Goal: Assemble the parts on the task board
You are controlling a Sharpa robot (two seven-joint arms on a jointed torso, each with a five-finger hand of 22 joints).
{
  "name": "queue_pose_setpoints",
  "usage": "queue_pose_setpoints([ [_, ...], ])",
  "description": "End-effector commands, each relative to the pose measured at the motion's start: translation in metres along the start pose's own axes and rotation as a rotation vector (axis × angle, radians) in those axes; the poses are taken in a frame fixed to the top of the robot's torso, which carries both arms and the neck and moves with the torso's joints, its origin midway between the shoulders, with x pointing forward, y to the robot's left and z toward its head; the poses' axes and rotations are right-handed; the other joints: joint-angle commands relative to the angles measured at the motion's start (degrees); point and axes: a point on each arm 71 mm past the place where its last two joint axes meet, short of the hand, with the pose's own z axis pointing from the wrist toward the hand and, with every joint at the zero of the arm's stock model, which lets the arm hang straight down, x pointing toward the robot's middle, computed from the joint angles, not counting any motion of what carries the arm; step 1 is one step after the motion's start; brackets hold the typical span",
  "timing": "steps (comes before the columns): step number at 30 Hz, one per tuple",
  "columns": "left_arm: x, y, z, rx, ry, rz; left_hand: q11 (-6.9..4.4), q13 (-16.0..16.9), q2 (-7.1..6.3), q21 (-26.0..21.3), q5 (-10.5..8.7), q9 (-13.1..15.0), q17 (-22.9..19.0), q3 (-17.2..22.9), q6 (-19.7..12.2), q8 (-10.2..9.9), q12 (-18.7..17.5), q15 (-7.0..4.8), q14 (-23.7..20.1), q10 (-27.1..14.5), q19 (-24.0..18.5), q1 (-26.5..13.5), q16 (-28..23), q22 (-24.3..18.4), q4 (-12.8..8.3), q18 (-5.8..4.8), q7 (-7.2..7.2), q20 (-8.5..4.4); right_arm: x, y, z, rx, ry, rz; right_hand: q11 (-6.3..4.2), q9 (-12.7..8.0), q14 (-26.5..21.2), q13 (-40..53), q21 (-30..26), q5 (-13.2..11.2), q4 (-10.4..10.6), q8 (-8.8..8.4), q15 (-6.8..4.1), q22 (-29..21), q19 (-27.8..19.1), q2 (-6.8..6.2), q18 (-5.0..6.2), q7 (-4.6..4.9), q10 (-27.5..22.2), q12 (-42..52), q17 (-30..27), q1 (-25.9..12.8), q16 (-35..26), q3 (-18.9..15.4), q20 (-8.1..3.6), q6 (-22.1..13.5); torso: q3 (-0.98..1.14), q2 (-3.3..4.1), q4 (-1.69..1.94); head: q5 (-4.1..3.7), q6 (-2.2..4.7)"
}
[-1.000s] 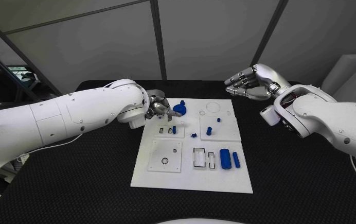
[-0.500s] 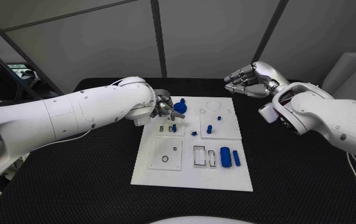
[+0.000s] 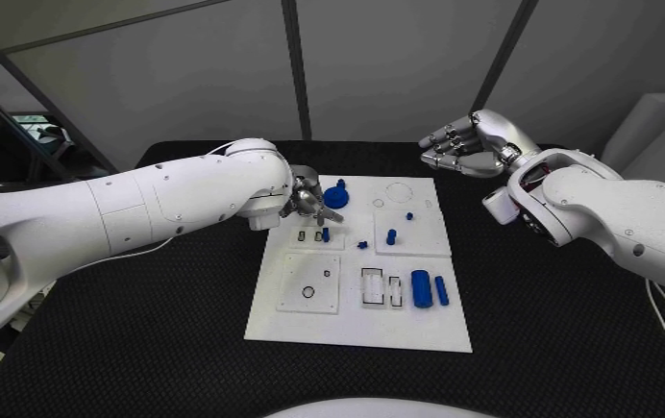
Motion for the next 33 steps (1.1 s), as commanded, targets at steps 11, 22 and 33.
queue_pose_setpoints([
  [11,0.0033,-0.0017,0.0024,-0.021,0.065,0.064,-0.02,-0.1,0.99,-0.2,0.49,0.4,12.4,-0.4,-0.1,0.1,-0.1,0.31,5.4,-0.4,-0.5,0.3,-0.2,-0.1,-0.1,0.12,0.07,0.09,0.0001,0.0006,0.0021,0.002,0.000,0.004,0.24,-0.1,-0.1,0.0,-0.6,0.5,0.0,-0.13,0.58,-0.2,0.2,-0.31,0.52,0.08,-0.5,-0.3,-0.3,-0.2,-0.4,0.6,0.45,-0.5,-0.02,0.06,-0.03,-0.05,-0.35],
  [22,0.0064,-0.0035,0.0039,-0.025,0.102,0.087,-0.06,0.1,1.43,-0.1,0.78,0.7,12.5,-0.4,-0.1,0.2,0.1,0.30,5.4,-0.4,-0.4,1.0,-0.1,0.1,-0.4,0.09,0.02,0.12,-0.0002,-0.0005,0.0026,0.006,0.001,0.003,0.28,-0.1,-0.1,0.0,-0.7,0.6,0.0,-0.13,0.62,-0.3,0.3,-0.34,0.52,0.11,-0.6,-0.4,-0.4,-0.3,-0.5,0.7,0.49,-0.6,0.03,0.06,-0.02,-0.06,-0.56],
  [33,0.0083,-0.0049,0.0040,-0.023,0.117,0.097,-0.10,0.2,1.68,0.0,0.89,1.0,12.5,-0.4,0.0,0.2,0.2,0.28,5.4,-0.4,-0.3,1.6,-0.1,0.4,-0.6,0.05,-0.03,0.13,-0.0004,-0.0016,0.0033,0.009,0.001,0.002,0.29,-0.1,-0.1,0.0,-0.8,0.7,0.0,-0.12,0.63,-0.4,0.3,-0.32,0.52,0.12,-0.6,-0.4,-0.4,-0.3,-0.5,0.7,0.50,-0.6,0.04,0.09,0.03,-0.19,-0.70],
])
